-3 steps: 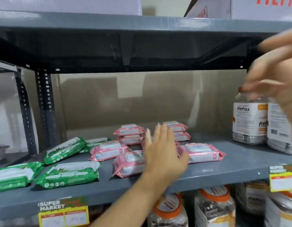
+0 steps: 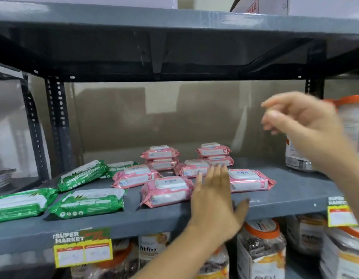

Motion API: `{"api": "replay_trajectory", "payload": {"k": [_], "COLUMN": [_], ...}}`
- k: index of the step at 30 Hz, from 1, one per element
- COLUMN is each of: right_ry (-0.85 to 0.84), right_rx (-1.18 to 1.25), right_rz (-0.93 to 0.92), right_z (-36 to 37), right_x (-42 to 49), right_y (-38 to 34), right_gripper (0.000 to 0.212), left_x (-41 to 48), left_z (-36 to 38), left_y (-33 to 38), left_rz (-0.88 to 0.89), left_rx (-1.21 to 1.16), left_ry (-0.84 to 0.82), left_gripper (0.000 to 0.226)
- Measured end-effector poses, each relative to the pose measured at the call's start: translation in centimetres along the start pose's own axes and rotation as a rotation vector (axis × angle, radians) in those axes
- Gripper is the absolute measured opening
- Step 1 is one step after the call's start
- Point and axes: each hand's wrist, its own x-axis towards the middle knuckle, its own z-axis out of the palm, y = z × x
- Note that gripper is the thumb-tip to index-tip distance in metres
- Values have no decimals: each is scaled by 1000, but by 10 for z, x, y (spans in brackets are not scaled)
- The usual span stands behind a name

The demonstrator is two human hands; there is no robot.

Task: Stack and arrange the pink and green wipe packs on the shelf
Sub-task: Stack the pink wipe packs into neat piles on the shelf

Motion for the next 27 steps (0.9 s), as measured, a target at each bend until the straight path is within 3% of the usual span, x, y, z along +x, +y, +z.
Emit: {"api": "replay_trajectory", "payload": {"k": [3,5,9,13,18,22,25,27], "right_ry": [-118,-268,-693,-858,-801,-654,-618,-659], "right_rx": [-232,-347,-432,-423,-440,-760,-616,-448], "right_rz": [158,295,438,586,637,699,863,877], "right_z": [25,26,33,37,38,51,46,39], "right_x": [-20,-21,-35,-42,-44,-45,-37,-33], "right_y": [52,80,105,119,119,124,119,115], "right_gripper": [25,22,56,66,61,77,59,45], "left_x": [-11,-13,-17,-19,-19,-21,-23,-23], "left_z": [20,29,46,51,52,52,53,54], "left_y": [5,0,0,-2,-2,-3,-6,-6], "left_rz": [14,23,26,49,75,86,106,109], "left_rx": [74,146,196,201,254,270,268,272], "left_ry": [-68,-71,-20,17,14,43,63,74], "left_gripper": [67,61,64,57,57,56,57,57]}}
